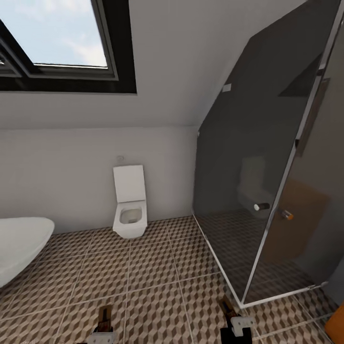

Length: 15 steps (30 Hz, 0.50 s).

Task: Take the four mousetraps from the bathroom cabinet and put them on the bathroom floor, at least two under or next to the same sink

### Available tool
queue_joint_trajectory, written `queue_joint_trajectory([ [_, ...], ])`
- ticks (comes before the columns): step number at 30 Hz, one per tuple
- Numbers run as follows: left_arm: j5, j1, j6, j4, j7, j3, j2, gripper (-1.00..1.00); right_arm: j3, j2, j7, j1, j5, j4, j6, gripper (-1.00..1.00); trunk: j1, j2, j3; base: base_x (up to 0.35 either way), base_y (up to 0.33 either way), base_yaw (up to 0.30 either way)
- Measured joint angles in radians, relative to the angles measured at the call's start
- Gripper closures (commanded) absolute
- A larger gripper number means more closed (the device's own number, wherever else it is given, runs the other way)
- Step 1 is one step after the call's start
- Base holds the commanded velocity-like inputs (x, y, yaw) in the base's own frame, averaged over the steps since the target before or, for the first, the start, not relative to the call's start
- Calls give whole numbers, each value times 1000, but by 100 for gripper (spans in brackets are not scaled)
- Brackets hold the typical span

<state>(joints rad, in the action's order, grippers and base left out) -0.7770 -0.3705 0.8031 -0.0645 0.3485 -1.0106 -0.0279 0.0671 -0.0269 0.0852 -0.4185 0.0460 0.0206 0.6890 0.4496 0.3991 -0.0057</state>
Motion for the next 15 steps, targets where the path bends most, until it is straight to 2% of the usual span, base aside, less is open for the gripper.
queue_joint_trajectory([
  [5,0,0,0,0,0,0,0,100,0,0,0,0,0,0,0,100,0,0,0,0,0,221],
  [15,0,0,0,0,0,0,0,100,-1,2,0,0,0,0,1,100,0,0,0,0,0,20],
])
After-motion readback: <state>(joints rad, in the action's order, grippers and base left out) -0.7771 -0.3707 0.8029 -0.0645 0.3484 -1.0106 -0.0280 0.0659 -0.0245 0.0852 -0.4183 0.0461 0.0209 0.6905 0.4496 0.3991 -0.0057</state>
